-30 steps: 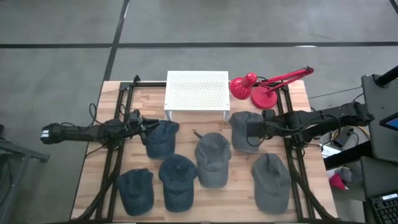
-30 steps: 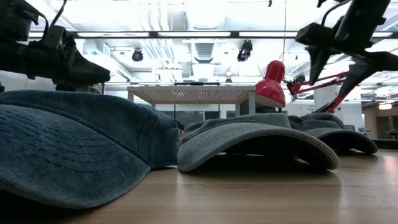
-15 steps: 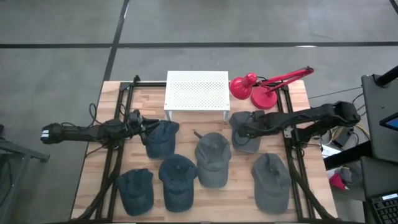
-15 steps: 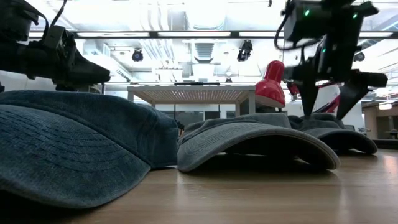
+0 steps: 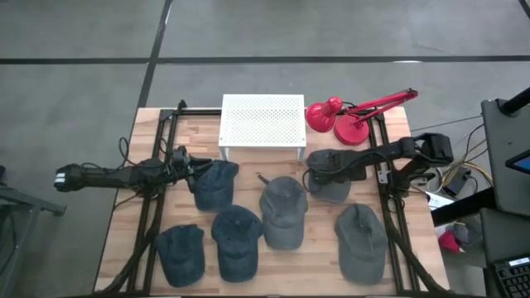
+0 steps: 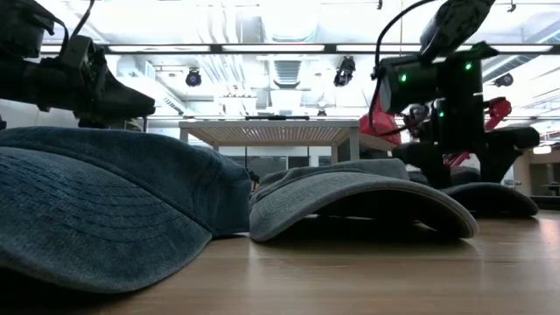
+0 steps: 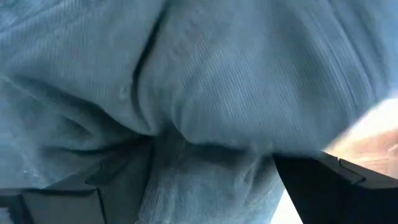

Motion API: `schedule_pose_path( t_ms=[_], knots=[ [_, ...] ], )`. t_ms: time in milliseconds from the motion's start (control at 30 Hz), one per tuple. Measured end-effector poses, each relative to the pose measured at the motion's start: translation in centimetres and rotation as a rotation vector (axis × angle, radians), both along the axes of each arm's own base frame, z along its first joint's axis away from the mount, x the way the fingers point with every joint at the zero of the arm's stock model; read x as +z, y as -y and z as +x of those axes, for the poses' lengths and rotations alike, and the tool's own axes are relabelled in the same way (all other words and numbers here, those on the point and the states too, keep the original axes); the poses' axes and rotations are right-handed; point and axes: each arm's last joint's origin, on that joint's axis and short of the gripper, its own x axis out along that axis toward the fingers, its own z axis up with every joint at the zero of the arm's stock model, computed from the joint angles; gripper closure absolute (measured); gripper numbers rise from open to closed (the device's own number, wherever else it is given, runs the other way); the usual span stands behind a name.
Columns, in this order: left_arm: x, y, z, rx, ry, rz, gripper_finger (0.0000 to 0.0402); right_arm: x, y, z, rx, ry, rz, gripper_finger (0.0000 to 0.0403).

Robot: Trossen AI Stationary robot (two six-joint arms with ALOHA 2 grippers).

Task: Pick & Place hat
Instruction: Put the top gray cap on the shelf

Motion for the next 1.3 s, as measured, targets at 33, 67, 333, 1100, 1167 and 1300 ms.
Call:
schedule_pose_path(
  t_ms=[33,67,333,1100,1167,1300],
  knots=[
    [0.0,0.0,0.0,0.001,0.003,-0.007,0.0307,-0.3,0.0,0.1,-0.001,-0.008,0.011,0.0086],
    [0.0,0.0,0.0,0.002,0.005,-0.013,0.0307,-0.5,0.0,0.2,-0.002,-0.013,0.015,0.0093],
    [-0.2,0.0,0.0,0.004,-0.007,-0.026,0.0307,-0.5,-0.1,0.2,0.013,-0.011,0.026,0.0221],
    [-0.2,0.0,0.0,0.008,0.003,-0.052,0.0307,6.4,-0.3,-3.1,0.084,0.233,0.009,0.0389],
    [-0.2,0.0,0.0,0.008,0.003,-0.053,0.0307,7.1,-0.4,-3.5,0.121,0.279,0.045,0.0389],
    [-0.2,0.0,0.0,0.008,0.003,-0.053,0.0307,8.5,-0.8,-4.5,0.217,0.368,0.147,0.039]
  ],
)
